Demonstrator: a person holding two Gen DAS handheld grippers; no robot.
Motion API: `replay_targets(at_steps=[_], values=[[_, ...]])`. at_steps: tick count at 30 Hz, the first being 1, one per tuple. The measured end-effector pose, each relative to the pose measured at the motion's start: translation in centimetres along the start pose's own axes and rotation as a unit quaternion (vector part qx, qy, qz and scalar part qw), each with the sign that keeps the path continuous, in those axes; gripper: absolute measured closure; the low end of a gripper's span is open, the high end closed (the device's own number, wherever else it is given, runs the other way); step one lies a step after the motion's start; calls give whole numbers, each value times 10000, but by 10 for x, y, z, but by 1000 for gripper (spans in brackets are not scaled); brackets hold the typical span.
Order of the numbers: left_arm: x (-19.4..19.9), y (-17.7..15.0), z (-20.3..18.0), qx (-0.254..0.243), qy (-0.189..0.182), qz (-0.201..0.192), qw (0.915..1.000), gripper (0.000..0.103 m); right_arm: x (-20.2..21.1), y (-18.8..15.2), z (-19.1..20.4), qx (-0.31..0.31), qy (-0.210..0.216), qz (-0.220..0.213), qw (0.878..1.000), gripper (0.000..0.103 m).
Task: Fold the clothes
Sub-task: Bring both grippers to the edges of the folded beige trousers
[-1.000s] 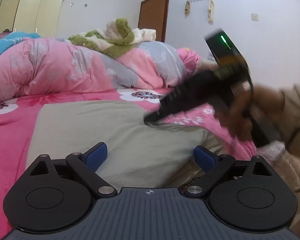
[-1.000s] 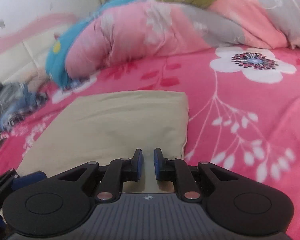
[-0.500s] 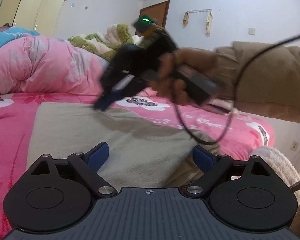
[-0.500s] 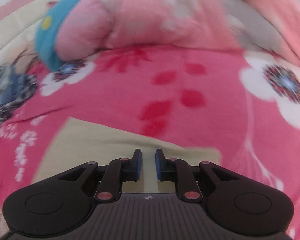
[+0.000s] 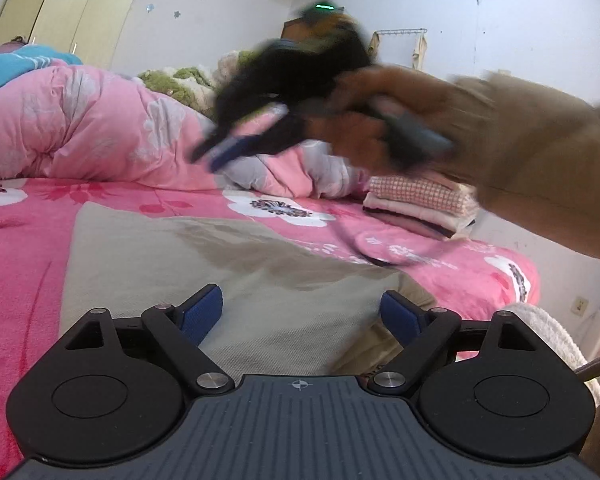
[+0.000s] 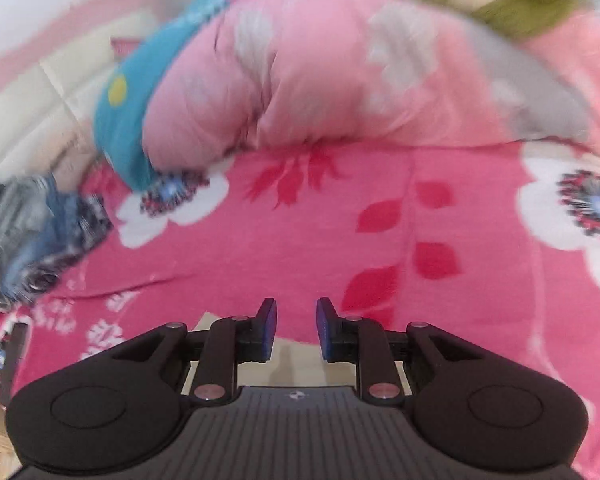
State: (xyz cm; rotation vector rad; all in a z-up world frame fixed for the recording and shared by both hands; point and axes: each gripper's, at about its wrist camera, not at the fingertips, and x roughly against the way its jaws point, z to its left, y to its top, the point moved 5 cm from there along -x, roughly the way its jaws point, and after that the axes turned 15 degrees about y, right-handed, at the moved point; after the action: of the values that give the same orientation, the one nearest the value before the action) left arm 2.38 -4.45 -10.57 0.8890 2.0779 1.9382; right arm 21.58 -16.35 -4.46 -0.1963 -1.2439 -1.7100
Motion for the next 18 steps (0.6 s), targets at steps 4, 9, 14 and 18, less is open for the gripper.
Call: replay_targets(at_steps=[4, 9, 14, 18], values=[[0, 1, -1, 0, 34, 13, 10000, 16, 31, -47, -35, -292, -307, 73, 9991, 80], [1, 3, -2, -72, 113, 91, 9999, 16, 54, -98, -63, -695, -436, 9, 9966, 81], [4, 6, -2, -136, 200, 252, 9994, 16, 111, -120, -19, -16, 90, -606, 9981, 82], [11, 15, -1, -53, 354, 347, 9988, 15, 98, -179, -22, -17, 222, -360, 9991, 81]])
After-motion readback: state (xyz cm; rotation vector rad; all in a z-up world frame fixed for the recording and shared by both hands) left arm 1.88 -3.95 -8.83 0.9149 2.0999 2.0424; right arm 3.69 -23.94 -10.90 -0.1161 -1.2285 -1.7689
